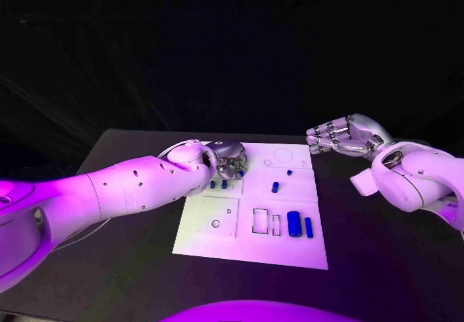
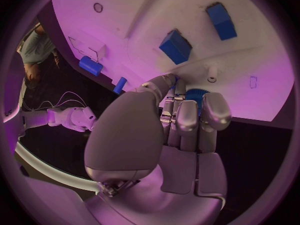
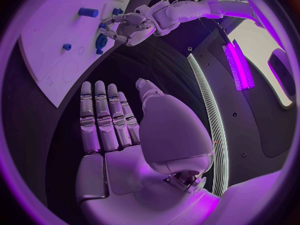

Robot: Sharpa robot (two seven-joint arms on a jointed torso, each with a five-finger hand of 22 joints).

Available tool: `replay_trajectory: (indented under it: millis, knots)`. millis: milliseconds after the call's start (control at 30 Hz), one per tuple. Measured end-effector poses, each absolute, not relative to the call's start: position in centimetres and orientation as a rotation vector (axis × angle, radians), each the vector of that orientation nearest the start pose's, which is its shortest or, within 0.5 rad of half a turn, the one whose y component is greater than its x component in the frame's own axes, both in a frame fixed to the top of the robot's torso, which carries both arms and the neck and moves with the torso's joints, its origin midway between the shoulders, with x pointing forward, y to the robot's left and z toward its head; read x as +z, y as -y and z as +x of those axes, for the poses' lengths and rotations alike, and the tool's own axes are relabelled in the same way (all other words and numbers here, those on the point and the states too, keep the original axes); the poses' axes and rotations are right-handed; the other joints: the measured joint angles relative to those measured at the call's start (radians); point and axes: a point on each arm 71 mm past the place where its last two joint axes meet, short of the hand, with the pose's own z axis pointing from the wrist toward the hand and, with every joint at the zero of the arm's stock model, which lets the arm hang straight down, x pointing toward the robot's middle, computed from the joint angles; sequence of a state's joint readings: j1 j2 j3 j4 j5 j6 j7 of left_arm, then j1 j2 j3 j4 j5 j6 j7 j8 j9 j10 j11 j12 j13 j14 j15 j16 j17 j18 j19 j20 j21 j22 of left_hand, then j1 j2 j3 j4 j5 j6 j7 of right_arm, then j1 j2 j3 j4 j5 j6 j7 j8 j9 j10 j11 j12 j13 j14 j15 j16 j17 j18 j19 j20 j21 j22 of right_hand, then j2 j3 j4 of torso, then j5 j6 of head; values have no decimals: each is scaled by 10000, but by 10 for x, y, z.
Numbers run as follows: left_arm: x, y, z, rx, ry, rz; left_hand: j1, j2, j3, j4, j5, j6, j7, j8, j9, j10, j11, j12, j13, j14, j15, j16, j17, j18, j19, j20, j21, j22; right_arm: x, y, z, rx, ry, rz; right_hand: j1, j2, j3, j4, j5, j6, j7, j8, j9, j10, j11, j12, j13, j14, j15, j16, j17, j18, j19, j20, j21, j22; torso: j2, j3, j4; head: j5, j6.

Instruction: Assemble the parts on the task board

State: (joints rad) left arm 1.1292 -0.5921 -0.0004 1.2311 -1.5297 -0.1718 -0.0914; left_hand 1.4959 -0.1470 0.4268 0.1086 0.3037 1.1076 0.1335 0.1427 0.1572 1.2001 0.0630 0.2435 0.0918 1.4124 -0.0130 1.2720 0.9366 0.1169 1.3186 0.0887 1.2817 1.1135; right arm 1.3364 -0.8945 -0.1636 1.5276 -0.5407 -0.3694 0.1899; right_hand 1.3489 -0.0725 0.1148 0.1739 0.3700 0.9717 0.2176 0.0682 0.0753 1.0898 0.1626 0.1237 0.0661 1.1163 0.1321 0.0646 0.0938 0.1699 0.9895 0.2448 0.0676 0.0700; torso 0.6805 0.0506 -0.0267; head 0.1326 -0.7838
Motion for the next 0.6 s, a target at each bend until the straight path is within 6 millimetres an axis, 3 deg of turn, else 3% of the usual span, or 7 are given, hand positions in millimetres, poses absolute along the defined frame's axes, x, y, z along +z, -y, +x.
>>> replay_trajectory:
  millis: [300,600]
  knots:
    - [-219,-158,517,-6298,-17714,2032,-46,-35,0,0,0,0,0,-3,-4,24,-24,-42,5,20,-18,39,14,2,56,-13,43,44,-159,232,494,11454,-16218,5673,0,0,0,0,0,0,0,0,-1,0,0,0,0,0,0,0,-1,-1,0,0,0,0,0,-3,2,-35,34]
    - [-202,-177,511,-6587,-17433,1444,-96,-85,-1,0,0,73,3,-23,-16,72,0,-89,9,73,1,96,79,1,75,-33,87,101,-159,234,493,11424,-16205,5696,0,0,0,0,0,0,0,0,-1,0,0,0,0,0,0,0,0,0,0,0,0,1,3,1,23,-51,57]
